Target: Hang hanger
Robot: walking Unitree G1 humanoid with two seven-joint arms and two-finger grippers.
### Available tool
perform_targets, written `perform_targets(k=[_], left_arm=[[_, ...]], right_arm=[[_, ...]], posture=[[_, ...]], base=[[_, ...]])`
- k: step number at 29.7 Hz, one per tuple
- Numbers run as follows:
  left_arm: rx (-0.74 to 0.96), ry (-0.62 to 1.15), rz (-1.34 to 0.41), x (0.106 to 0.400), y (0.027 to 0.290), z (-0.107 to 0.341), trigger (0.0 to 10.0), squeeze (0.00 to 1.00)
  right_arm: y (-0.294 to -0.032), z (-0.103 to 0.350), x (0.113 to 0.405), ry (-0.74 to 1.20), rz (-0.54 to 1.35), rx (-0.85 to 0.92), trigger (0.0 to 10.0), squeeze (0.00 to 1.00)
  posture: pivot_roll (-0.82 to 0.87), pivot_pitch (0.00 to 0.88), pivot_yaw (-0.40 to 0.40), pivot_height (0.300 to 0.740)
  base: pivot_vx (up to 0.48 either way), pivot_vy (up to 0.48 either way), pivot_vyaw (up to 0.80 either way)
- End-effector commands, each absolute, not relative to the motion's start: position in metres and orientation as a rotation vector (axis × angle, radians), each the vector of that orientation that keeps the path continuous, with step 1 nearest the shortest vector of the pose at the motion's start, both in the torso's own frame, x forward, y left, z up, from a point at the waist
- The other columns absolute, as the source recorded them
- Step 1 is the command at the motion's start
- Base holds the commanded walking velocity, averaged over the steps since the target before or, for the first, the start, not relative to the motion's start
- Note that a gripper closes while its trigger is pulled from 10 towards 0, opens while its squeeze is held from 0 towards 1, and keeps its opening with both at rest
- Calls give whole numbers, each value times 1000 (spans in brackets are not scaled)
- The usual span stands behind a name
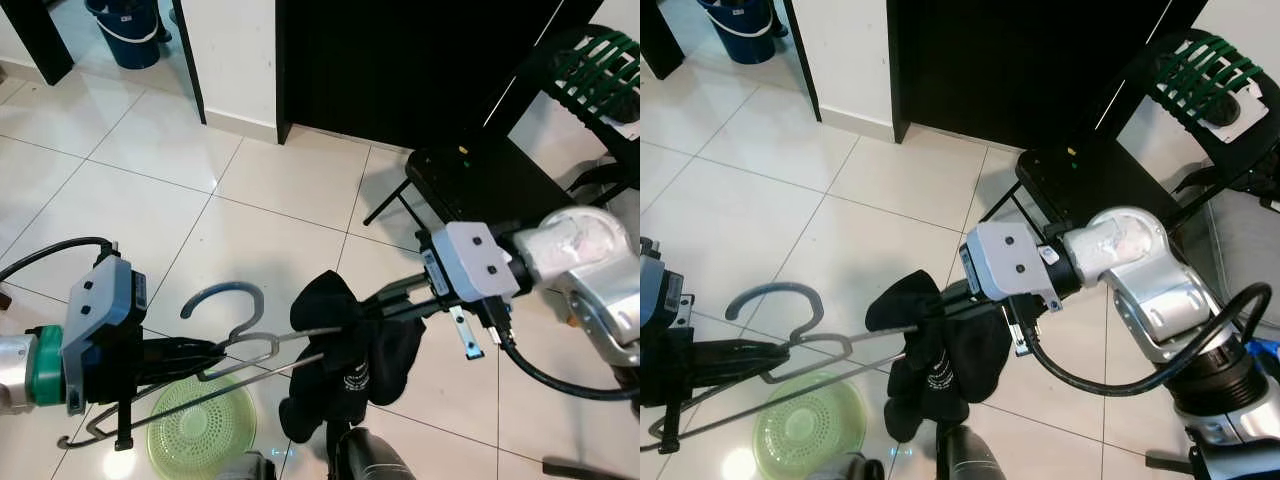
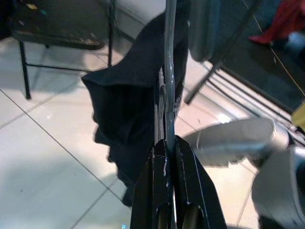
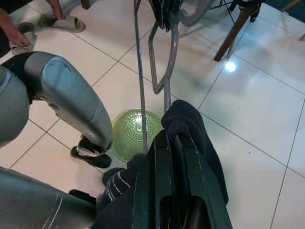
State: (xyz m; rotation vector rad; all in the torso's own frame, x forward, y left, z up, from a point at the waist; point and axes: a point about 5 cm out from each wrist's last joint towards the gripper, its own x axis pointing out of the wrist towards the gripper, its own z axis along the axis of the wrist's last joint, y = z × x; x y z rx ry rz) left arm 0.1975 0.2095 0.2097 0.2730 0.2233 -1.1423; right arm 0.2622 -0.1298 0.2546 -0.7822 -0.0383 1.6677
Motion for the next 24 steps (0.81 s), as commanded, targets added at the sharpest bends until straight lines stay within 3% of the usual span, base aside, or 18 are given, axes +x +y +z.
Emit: perform_targets(k=[1,10,18,24], left_arm=[[263,175,-1142,205,199,207,10000,0],[140,95,-1204,229,157,196,10000,0],[103,82,-1243,231,145,197,10000,0],[40,11,-1156,243,130,199,10000,0]], right_arm=[[-124,259,261,-85,1682,-778,10000,0],[-89,277,260,-320,1630,-558,10000,0],[-68,291,249,-388,1739,-362,10000,0],[-61,293,244,-361,1810,-276,10000,0]], posture=[[14,112,-13,740],[-18,102,-1,740],[-8,93,-1,740],[-9,100,-7,740]], base=[[0,0,0],[0,0,0],[0,0,0],[0,0,0]])
